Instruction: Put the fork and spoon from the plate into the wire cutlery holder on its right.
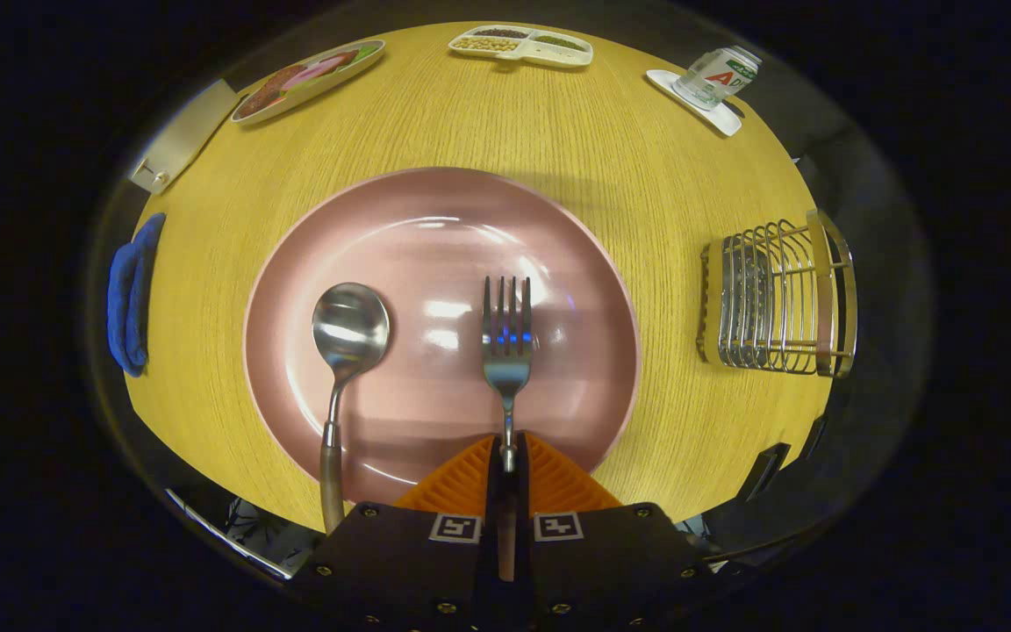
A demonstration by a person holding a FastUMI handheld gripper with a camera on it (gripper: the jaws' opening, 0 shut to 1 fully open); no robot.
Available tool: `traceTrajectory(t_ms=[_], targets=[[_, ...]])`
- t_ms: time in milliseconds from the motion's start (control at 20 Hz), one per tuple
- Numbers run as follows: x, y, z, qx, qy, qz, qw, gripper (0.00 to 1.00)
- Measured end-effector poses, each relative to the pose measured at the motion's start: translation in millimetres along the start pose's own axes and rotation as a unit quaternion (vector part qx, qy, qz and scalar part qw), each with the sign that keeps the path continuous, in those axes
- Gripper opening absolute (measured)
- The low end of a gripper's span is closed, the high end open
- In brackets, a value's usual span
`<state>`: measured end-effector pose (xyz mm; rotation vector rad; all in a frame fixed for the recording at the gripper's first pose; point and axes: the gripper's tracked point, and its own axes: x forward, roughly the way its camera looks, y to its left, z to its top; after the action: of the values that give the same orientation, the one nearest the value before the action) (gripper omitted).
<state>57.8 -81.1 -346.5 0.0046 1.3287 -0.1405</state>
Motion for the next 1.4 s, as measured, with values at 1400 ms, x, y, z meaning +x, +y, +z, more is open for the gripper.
traceTrajectory(t_ms=[1400], targets=[[-118, -149, 20, 0.129, -0.025, -0.141, 0.981, 0.08]])
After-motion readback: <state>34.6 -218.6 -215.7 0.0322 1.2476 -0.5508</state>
